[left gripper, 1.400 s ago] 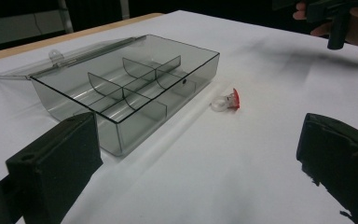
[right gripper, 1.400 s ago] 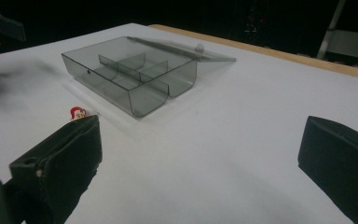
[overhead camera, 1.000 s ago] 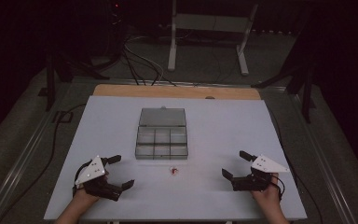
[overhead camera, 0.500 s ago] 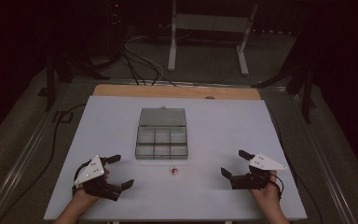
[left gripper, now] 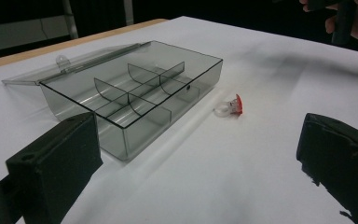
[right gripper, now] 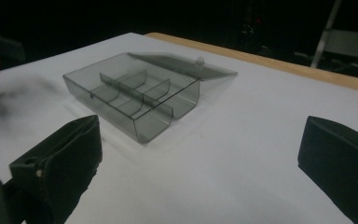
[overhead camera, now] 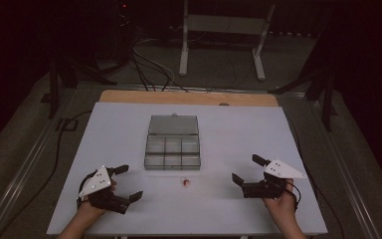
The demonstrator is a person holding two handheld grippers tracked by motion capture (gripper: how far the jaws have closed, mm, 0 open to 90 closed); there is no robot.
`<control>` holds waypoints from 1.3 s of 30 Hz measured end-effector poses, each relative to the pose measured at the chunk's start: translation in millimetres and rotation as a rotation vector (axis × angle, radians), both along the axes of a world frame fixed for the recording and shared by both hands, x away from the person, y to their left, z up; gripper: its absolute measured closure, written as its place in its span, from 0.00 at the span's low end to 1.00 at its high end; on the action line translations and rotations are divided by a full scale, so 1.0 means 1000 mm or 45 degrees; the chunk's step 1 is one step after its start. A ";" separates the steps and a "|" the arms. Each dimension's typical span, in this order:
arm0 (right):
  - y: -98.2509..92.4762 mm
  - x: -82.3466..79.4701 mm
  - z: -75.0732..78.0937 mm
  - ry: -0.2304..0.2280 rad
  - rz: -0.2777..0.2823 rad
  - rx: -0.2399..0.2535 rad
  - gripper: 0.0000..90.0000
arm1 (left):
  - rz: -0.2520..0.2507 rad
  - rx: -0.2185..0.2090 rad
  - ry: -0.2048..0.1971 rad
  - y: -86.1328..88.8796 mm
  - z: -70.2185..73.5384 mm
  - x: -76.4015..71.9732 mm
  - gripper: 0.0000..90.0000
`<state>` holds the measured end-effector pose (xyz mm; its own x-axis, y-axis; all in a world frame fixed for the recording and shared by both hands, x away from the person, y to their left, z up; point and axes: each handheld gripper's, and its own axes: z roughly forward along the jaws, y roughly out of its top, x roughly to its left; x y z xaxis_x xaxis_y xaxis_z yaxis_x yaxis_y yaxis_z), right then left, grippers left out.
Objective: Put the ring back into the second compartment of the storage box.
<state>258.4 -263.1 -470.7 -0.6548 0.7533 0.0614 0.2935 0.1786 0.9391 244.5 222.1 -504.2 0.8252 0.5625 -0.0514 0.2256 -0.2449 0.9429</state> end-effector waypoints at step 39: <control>0.090 0.004 0.010 0.078 0.242 0.001 0.00 | -0.009 0.006 0.003 -0.001 0.000 0.000 0.01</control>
<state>262.0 -172.7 -460.9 -0.7804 0.6162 0.1063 0.3111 0.2353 0.9208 244.9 221.5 -504.7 0.8291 0.5568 -0.0504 0.2258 -0.2511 0.9413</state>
